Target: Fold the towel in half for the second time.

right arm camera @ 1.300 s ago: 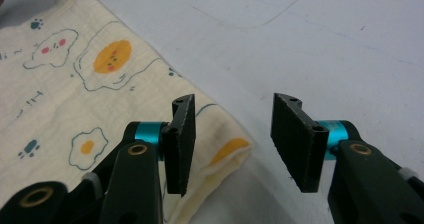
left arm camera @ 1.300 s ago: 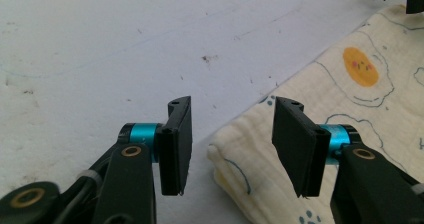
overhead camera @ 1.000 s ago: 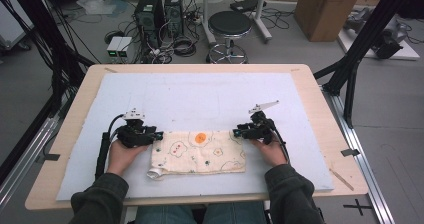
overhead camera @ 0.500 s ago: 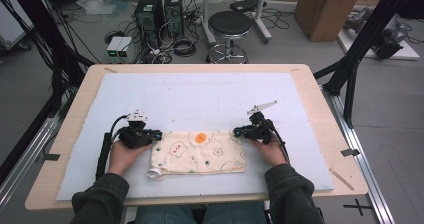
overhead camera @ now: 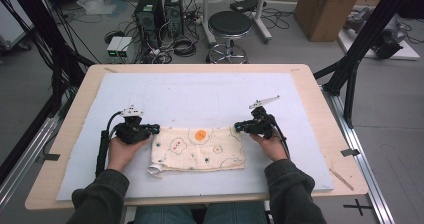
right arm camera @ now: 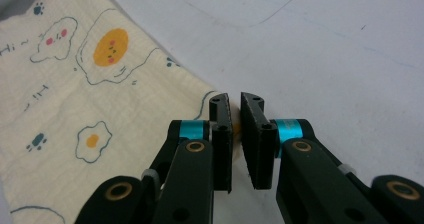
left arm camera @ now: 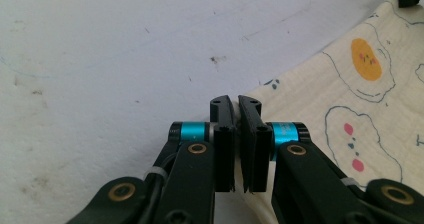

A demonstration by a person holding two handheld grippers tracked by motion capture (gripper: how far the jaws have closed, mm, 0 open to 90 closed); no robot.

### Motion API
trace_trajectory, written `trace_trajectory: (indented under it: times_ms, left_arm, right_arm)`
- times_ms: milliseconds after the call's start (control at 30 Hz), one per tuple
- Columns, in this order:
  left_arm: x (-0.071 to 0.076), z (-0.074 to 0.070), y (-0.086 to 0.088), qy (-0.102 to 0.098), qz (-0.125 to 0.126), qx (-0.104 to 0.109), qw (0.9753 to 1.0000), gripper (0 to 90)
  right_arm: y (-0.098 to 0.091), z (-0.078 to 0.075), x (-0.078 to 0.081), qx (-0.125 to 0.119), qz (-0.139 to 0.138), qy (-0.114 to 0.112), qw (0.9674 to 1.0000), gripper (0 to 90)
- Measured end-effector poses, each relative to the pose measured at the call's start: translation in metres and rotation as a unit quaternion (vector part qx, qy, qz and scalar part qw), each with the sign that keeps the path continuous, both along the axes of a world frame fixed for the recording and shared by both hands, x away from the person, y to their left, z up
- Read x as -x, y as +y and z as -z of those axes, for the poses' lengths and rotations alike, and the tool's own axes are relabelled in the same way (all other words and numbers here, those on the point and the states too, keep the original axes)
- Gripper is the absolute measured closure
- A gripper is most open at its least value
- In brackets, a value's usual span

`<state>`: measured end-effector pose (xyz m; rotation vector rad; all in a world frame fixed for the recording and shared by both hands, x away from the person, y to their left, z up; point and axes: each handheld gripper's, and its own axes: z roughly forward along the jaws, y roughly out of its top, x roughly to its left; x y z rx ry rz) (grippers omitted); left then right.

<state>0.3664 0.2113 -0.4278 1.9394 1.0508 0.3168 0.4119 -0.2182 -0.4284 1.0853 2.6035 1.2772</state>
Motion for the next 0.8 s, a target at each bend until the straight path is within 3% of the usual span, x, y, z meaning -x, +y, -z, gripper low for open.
trace_trajectory:
  times_ms: [267,333,400,700,800]
  left_arm:
    - [-0.01,-0.015,-0.001,-0.017,-0.009,0.006,0.9998,85.0]
    - [-0.011,-0.016,0.001,-0.021,-0.015,0.016,0.9996,85.0]
    - [-0.012,-0.014,0.002,-0.018,-0.013,0.013,0.9997,85.1]
    - [-0.015,-0.009,-0.001,-0.013,-0.01,-0.001,0.9999,84.9]
    - [-0.014,-0.01,-0.002,-0.016,-0.008,-0.002,0.9998,84.9]
  right_arm:
    - [-0.003,-0.012,-0.009,-0.012,0.015,-0.014,0.9997,83.3]
    - [-0.004,-0.014,-0.01,-0.023,0.022,-0.018,0.9993,83.3]
    - [-0.005,-0.014,-0.012,-0.027,0.027,-0.021,0.9991,83.3]
    - [-0.005,-0.003,-0.019,-0.029,0.034,0.003,0.999,83.3]
    - [-0.005,-0.004,-0.019,-0.029,0.03,-0.002,0.9991,83.3]
